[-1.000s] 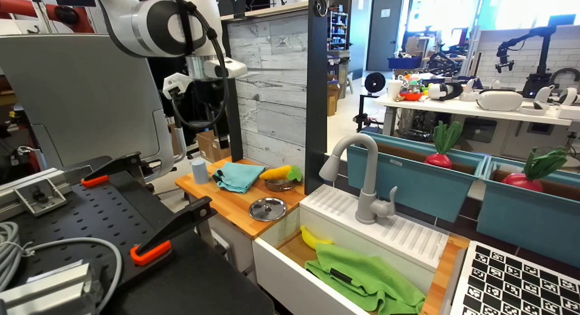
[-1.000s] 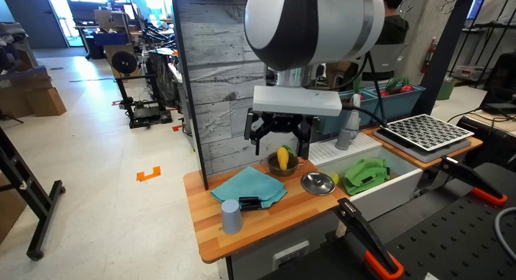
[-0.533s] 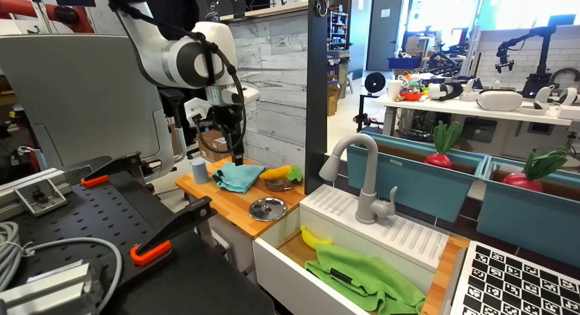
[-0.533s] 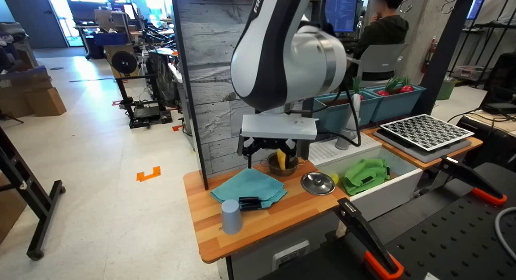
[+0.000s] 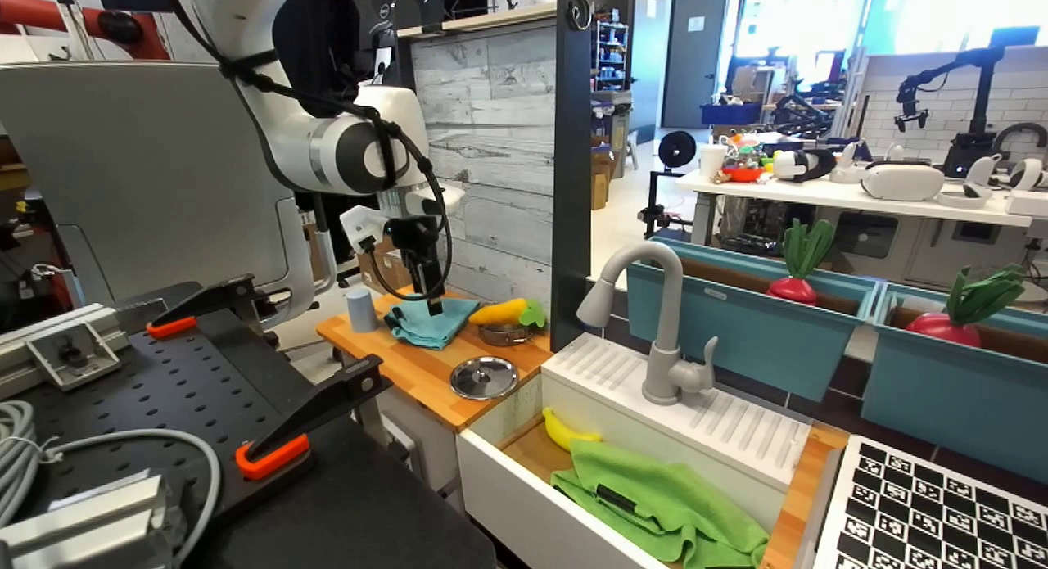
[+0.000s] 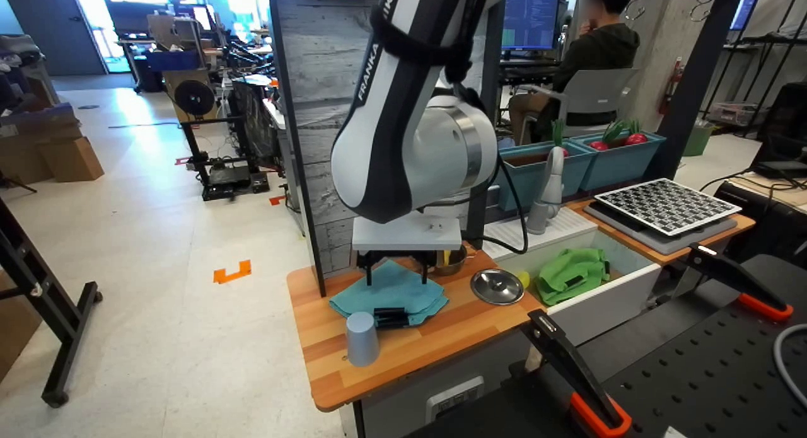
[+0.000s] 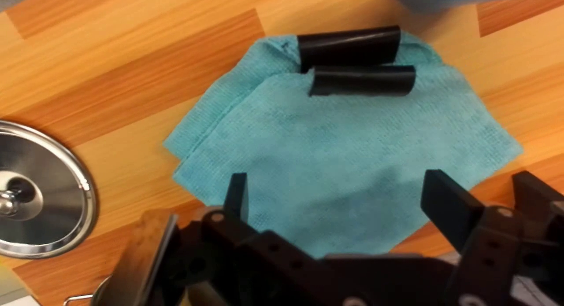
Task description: Slide the blue cloth forward
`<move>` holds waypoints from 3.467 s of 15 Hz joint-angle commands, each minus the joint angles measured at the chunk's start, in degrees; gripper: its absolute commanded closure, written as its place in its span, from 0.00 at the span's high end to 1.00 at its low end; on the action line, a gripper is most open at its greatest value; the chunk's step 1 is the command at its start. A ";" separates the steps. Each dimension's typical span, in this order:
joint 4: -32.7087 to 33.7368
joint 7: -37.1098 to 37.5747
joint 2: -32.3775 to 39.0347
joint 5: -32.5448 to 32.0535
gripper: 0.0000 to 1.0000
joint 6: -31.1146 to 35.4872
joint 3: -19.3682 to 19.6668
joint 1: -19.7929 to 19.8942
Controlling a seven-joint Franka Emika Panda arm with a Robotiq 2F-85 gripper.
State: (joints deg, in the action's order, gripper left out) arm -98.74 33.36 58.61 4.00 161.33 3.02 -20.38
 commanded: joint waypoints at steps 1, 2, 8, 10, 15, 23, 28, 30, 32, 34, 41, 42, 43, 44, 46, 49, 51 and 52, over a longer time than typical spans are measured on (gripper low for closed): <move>5.15 0.11 3.33 0.61 1.00 -1.61 1.54 -2.72; 6.18 0.01 4.00 0.57 1.00 -2.21 1.56 -2.97; 10.70 -0.87 7.36 0.46 1.00 -5.12 0.75 -2.77; 11.98 -1.01 8.39 0.41 1.00 -6.20 0.60 -2.60; 14.50 -1.29 10.31 0.06 1.00 -9.40 0.37 -2.67; 10.37 0.80 8.94 0.08 1.00 -6.51 1.68 -4.08; 7.08 0.19 8.35 1.44 1.00 -2.81 0.60 -2.04; 5.12 -0.35 7.87 2.43 1.00 -1.18 0.06 -0.72; 3.19 -0.81 7.34 3.79 1.00 0.26 -0.32 0.71; 1.16 -1.39 6.58 5.46 1.00 1.35 -0.85 2.55; -8.07 -5.66 2.27 8.60 1.00 5.59 -2.66 7.07; -9.31 -5.93 1.81 8.55 1.00 6.43 -2.70 7.09; -10.66 -6.02 1.36 8.47 1.00 7.43 -2.51 6.72; -11.69 -5.95 0.96 8.37 1.00 8.14 -2.19 6.12; -13.10 -5.79 0.19 8.30 1.00 8.67 -1.78 5.25; -14.41 -5.63 -1.46 8.20 1.00 8.29 -1.39 4.35; -14.96 -5.42 -2.92 8.08 1.00 7.79 -0.95 3.70; -15.20 -5.47 -3.76 8.01 1.00 7.40 -0.89 3.61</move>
State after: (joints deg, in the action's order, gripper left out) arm -110.96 29.02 58.38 10.81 168.61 1.39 -15.48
